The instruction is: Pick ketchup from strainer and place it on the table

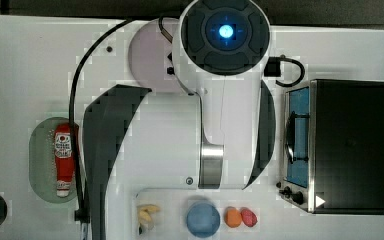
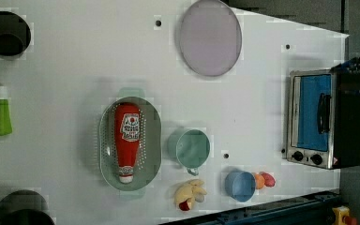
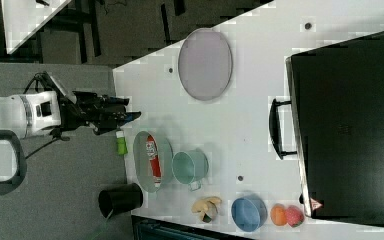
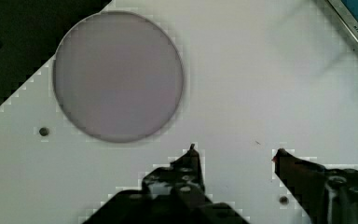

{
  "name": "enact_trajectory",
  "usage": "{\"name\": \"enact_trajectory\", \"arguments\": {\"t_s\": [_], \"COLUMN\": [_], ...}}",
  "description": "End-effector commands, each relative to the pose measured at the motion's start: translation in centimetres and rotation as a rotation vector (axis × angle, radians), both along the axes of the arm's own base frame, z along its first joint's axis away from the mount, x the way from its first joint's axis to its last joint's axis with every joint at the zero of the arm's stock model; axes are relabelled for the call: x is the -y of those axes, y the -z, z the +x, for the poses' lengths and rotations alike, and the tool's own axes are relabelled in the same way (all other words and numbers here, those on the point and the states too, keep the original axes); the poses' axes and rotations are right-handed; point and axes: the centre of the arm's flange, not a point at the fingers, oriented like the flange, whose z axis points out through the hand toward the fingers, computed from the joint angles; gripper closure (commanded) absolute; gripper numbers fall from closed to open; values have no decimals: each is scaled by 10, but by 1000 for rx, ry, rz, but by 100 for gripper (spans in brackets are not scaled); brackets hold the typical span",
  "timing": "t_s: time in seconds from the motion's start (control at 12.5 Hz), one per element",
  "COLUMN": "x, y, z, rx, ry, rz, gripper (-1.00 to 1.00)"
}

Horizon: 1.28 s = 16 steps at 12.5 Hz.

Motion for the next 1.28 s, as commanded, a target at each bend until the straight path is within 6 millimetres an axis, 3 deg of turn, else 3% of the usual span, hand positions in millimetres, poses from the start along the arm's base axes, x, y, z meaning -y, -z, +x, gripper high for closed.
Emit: {"name": "enact_trajectory", "arguments": {"t_s": [0.08,0.24,0.4,0.64,0.96,1.28], "x": [9,-8,-48,-134,-259,-345], "y": [-64,-60,-49,-24,18,78], "z": [-76,-71,-62,-55,-77,-107], "rx": [-39,-32,-21,-16,-49,-95], "ry": [13,-18,-92,-252,-481,-608], "rz": [-20,-11,-16,-20,-10,34], "gripper": [-58,-99,-100,-100,-100,-100]}}
